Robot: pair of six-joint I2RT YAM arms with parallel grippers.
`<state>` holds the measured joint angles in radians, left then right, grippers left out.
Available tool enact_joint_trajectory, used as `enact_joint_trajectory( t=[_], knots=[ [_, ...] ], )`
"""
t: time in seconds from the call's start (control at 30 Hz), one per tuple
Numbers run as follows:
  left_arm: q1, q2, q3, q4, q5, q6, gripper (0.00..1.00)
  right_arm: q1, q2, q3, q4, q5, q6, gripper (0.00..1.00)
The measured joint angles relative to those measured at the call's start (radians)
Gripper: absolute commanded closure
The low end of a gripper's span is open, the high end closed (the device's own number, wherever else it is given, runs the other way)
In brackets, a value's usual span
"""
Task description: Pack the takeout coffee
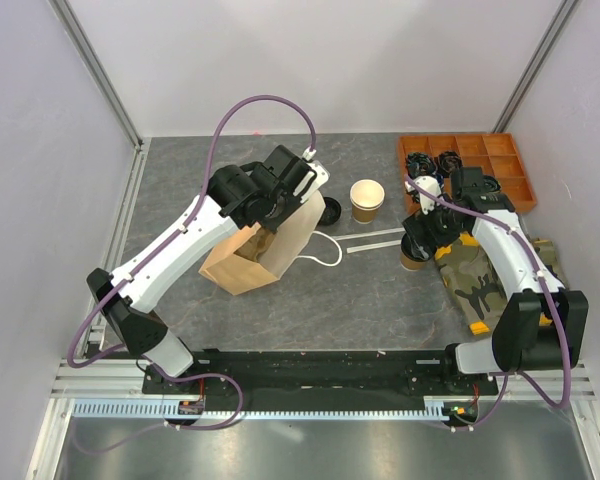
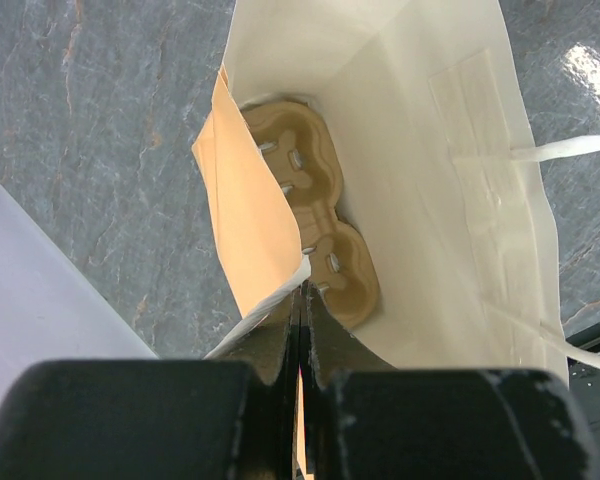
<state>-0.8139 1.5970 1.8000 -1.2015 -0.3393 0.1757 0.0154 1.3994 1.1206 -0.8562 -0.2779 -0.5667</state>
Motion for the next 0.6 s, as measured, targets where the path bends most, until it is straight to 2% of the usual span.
enact_joint_trajectory(
  t=[0.6],
  knots=[
    [-0.001,0.002,0.0,0.0,0.01,-0.002,0.98,0.0,0.015,-0.021,0.08,-0.018,0.029,0.02]
  ],
)
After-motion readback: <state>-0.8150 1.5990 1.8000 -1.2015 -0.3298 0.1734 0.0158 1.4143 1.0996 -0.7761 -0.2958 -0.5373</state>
